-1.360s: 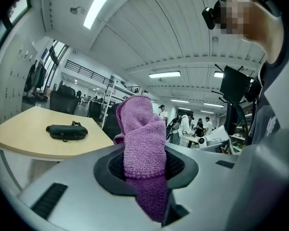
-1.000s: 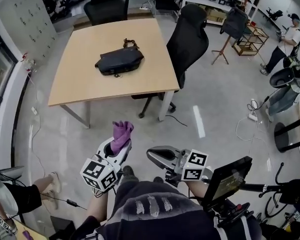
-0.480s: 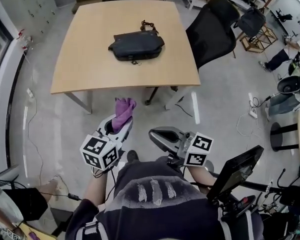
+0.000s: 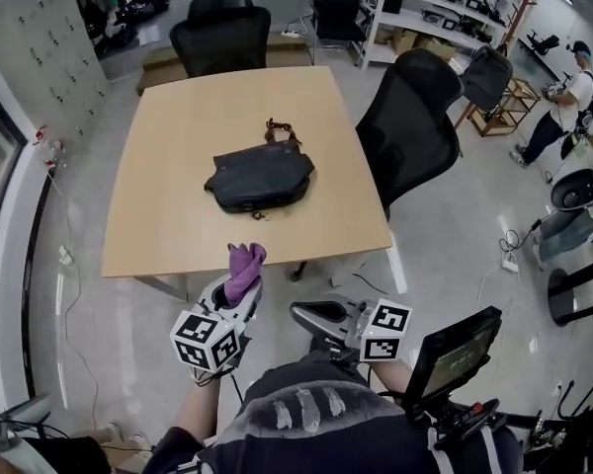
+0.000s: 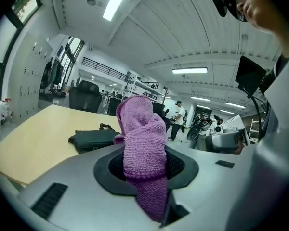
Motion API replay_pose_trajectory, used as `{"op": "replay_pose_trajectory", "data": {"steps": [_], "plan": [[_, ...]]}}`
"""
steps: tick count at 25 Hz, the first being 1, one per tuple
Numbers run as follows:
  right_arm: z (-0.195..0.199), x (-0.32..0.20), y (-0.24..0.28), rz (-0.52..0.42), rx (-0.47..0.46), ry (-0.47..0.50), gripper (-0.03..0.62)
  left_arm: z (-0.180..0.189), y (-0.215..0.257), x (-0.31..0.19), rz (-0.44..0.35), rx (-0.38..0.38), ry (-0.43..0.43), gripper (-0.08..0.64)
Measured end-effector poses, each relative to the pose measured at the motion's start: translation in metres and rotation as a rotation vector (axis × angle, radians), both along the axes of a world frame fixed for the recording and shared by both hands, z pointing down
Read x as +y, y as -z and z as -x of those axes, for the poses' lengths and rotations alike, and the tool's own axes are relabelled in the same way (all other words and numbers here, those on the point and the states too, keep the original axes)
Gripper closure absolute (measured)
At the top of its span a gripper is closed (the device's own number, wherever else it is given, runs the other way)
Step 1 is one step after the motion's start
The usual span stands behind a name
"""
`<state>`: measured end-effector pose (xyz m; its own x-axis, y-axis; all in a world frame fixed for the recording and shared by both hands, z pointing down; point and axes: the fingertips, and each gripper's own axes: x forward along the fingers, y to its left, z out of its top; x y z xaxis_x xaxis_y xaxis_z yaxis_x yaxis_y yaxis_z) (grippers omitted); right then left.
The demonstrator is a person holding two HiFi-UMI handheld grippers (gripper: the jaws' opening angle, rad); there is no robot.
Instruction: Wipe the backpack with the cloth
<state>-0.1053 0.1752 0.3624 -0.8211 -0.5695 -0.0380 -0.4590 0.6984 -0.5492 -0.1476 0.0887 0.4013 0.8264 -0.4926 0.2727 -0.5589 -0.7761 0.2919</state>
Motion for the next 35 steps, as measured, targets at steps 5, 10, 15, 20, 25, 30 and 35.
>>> {"op": "replay_pose_trajectory", "data": {"steps": [5, 10, 15, 20, 25, 30, 35], "plan": [[-0.058, -0.042, -0.004, 0.02, -0.031, 0.029, 0.589, -0.041, -0.015, -0.057, 0.023, -0.091, 0.067, 0.44], [-0.093, -0.086, -0.005, 0.018, -0.011, 0.038, 0.589, -0.051, -0.033, -0.115, 0.051, -0.169, 0.146, 0.44], [-0.103, -0.134, -0.022, 0.075, -0.001, 0.004, 0.589, -0.025, -0.078, -0.195, 0.106, -0.294, 0.225, 0.44], [-0.099, -0.196, -0.03, 0.101, 0.05, -0.044, 0.589, 0.004, -0.122, -0.292, 0.124, -0.404, 0.258, 0.44], [-0.09, -0.245, -0.019, 0.097, 0.074, -0.091, 0.589, 0.016, -0.155, -0.342, 0.159, -0.482, 0.225, 0.44], [-0.099, -0.27, -0.026, 0.133, 0.067, -0.073, 0.589, 0.003, -0.177, -0.352, 0.201, -0.53, 0.211, 0.44], [-0.111, -0.286, -0.026, 0.157, 0.073, 0.015, 0.589, -0.014, -0.193, -0.341, 0.255, -0.62, 0.196, 0.44]]}}
